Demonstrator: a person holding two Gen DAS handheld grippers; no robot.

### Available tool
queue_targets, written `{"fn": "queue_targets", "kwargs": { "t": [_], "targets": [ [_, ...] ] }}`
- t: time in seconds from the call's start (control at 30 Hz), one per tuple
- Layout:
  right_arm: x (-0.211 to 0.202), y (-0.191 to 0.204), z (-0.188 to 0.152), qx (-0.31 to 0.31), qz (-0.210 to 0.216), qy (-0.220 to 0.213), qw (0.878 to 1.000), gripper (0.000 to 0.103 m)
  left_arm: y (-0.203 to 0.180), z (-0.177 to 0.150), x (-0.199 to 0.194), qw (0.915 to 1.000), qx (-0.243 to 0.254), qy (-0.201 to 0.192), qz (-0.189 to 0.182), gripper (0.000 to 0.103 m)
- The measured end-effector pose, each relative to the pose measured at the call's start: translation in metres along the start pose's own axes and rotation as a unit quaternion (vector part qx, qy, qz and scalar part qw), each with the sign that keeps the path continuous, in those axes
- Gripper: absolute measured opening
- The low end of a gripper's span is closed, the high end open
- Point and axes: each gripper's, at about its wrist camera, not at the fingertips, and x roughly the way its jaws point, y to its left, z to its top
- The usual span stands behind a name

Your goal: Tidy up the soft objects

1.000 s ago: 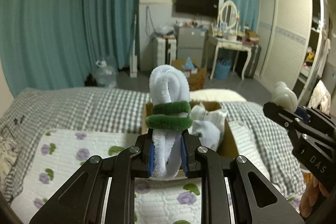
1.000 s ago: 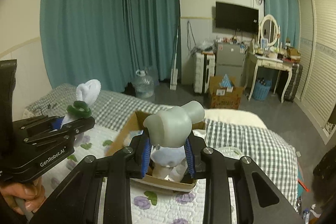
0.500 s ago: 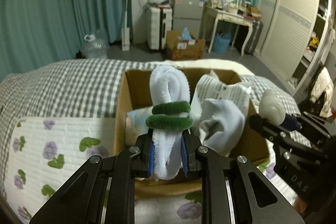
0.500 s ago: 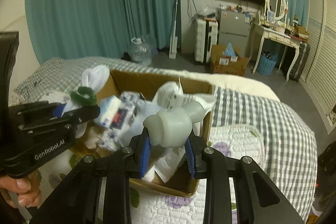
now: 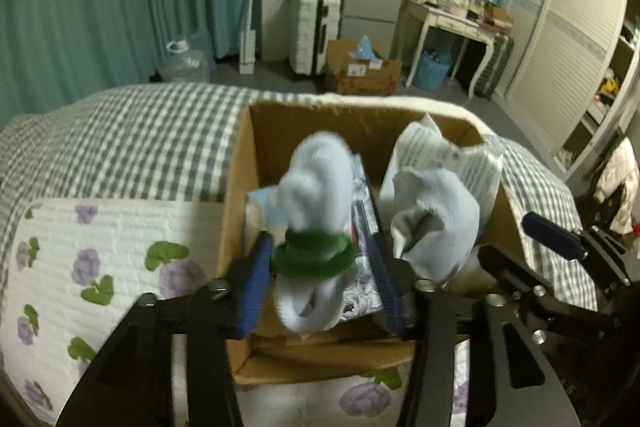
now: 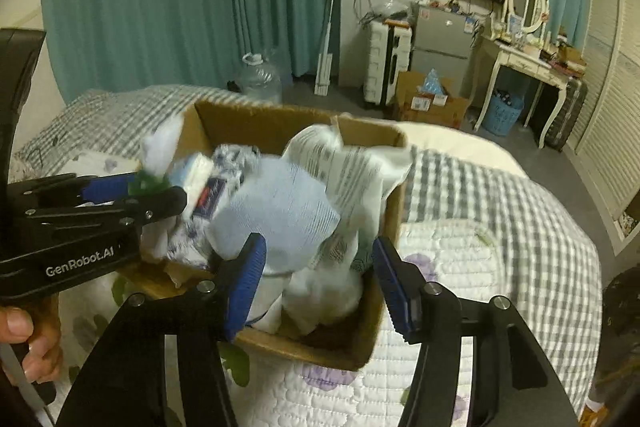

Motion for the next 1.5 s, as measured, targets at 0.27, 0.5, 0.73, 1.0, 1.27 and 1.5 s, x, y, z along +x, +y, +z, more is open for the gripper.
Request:
{"fn": "queue_targets", "kwargs": {
  "t": [0.27,0.5,0.73,1.0,1.27,1.5],
  "targets": [
    [-0.056,-0.001,0.014,0.015,-0.015,-0.049,0.999,0.056,0.001,0.009,-0.048,0.9992,0.002,-0.039,0.005,0.072],
    [-0.118,0.004,0.022,0.021,-0.033,-0.099,0.994,0.072,0.001,0.011,-0.103,0.9964,0.01,-0.083,0.014,0.072],
    [-0.184,0.023,0.022,0.02,-0.047,-0.149,0.988,0.088,0.001,0.001,-0.171,0.9877,0.019,-0.149,0.043,0.1],
    [-0.248,0.039,0.002,0.034,-0.047,-0.18,0.982,0.097,0.004,-0.023,-0.227,0.9785,0.021,-0.193,0.071,0.103],
    [-0.286,0.058,-0.029,0.036,-0.049,-0.186,0.981,0.103,0.009,-0.055,-0.254,0.9761,0.018,-0.201,0.08,0.103],
    [-0.293,0.068,-0.047,0.04,-0.047,-0.179,0.982,0.103,0.012,-0.078,-0.254,0.9773,0.025,-0.192,0.085,0.103]
  ]
}}
